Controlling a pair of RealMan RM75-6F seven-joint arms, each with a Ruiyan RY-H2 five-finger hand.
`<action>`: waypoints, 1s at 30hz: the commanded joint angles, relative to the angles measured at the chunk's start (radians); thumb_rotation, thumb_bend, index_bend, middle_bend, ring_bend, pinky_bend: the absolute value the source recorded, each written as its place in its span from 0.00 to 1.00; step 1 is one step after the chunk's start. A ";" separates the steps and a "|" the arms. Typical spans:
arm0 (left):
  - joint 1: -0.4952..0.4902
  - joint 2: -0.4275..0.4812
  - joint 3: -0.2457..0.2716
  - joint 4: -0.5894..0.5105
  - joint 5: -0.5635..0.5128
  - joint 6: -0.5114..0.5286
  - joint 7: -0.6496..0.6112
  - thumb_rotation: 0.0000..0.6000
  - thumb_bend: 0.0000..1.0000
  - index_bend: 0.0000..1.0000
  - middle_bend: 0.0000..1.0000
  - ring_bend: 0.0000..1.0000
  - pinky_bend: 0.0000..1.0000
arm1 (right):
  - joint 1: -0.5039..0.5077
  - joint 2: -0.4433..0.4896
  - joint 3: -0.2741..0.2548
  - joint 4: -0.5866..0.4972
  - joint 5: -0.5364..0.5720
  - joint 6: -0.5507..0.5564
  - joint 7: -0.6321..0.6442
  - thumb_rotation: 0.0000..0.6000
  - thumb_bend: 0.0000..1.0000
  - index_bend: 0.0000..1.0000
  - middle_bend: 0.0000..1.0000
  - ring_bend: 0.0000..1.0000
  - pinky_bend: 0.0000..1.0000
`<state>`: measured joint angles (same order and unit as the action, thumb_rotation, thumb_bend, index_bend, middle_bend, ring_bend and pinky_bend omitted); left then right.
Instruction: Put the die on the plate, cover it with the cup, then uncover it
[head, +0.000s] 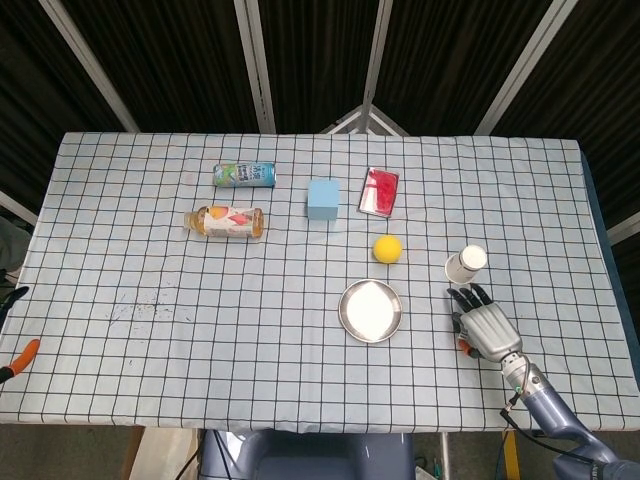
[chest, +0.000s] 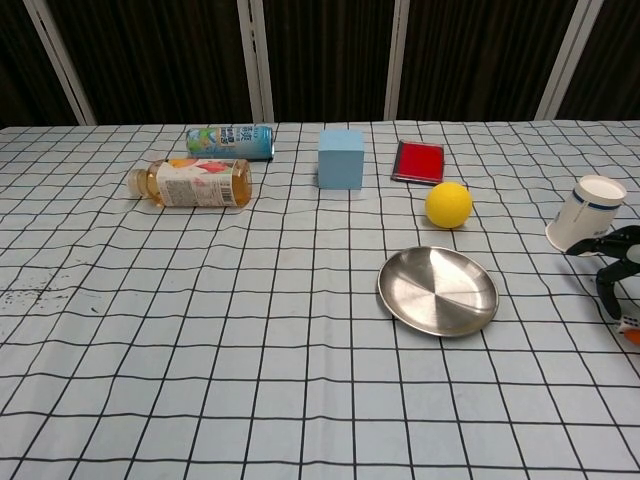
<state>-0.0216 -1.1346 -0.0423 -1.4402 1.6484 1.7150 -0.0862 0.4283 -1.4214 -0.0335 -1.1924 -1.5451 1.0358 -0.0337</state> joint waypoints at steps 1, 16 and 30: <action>0.000 0.000 0.001 0.000 0.001 0.000 0.002 1.00 0.38 0.16 0.00 0.00 0.02 | 0.000 0.000 0.000 0.000 0.002 -0.001 -0.002 1.00 0.34 0.55 0.11 0.11 0.00; -0.001 -0.001 0.002 -0.002 0.001 -0.003 0.008 1.00 0.38 0.17 0.00 0.00 0.02 | -0.001 0.001 0.003 0.006 0.031 -0.019 -0.019 1.00 0.34 0.55 0.11 0.11 0.00; -0.002 -0.004 0.006 -0.003 0.007 -0.003 0.018 1.00 0.38 0.17 0.00 0.00 0.02 | -0.005 0.010 0.007 -0.001 0.072 -0.044 -0.065 1.00 0.34 0.53 0.11 0.11 0.00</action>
<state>-0.0234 -1.1387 -0.0368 -1.4435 1.6556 1.7120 -0.0681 0.4233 -1.4140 -0.0269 -1.1912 -1.4757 0.9935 -0.0965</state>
